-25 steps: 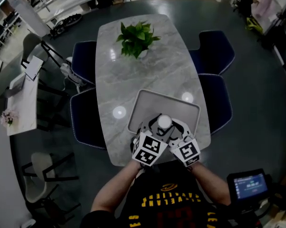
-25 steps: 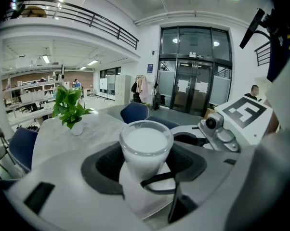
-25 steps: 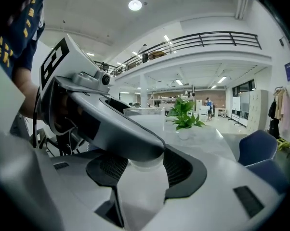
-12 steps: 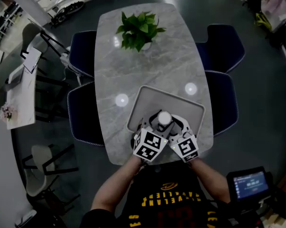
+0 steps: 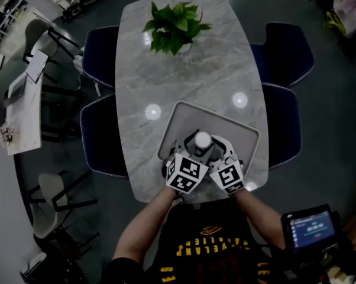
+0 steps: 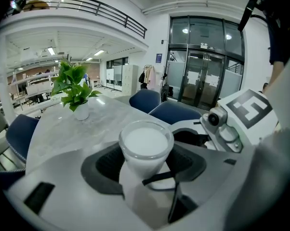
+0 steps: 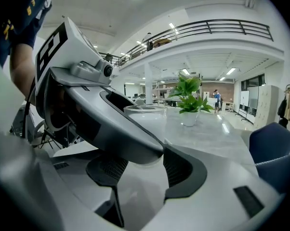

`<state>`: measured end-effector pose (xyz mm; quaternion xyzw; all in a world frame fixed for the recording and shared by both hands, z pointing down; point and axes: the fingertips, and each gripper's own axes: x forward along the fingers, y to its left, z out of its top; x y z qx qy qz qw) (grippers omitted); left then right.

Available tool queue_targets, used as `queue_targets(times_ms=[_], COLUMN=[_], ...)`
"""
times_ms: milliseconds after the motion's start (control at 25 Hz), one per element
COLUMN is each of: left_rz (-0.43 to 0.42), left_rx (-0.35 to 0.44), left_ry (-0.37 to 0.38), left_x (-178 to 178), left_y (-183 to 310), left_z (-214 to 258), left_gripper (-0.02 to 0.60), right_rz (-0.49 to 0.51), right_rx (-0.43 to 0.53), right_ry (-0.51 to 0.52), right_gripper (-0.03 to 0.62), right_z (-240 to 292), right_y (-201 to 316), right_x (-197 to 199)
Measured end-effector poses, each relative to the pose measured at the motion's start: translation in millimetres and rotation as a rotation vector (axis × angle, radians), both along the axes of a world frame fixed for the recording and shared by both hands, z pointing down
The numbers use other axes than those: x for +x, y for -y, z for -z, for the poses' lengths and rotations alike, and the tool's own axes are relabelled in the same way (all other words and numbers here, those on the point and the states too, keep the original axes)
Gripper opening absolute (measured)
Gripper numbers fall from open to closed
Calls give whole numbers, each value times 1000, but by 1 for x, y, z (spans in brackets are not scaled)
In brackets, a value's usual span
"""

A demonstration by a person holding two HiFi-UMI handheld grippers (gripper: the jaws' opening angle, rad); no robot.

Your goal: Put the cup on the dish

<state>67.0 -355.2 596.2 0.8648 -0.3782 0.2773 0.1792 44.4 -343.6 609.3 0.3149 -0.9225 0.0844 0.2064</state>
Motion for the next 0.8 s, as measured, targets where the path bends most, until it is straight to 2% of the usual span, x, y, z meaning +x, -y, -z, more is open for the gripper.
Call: queue_targets(times_ms=[520,800], left_rz=[-21,-17], left_rx=[2,24], left_ry=[47,44], left_x=[1,0], left_y=[-2,-2], left_z=[-20,-29], left_gripper=[264,264], right_rz=[21,52], right_rx=[-32,-34], right_ry=[-69,-123], right_gripper=[235,235], right_z=[-23,-36], right_y=[-4,-5], right_x=[0,0])
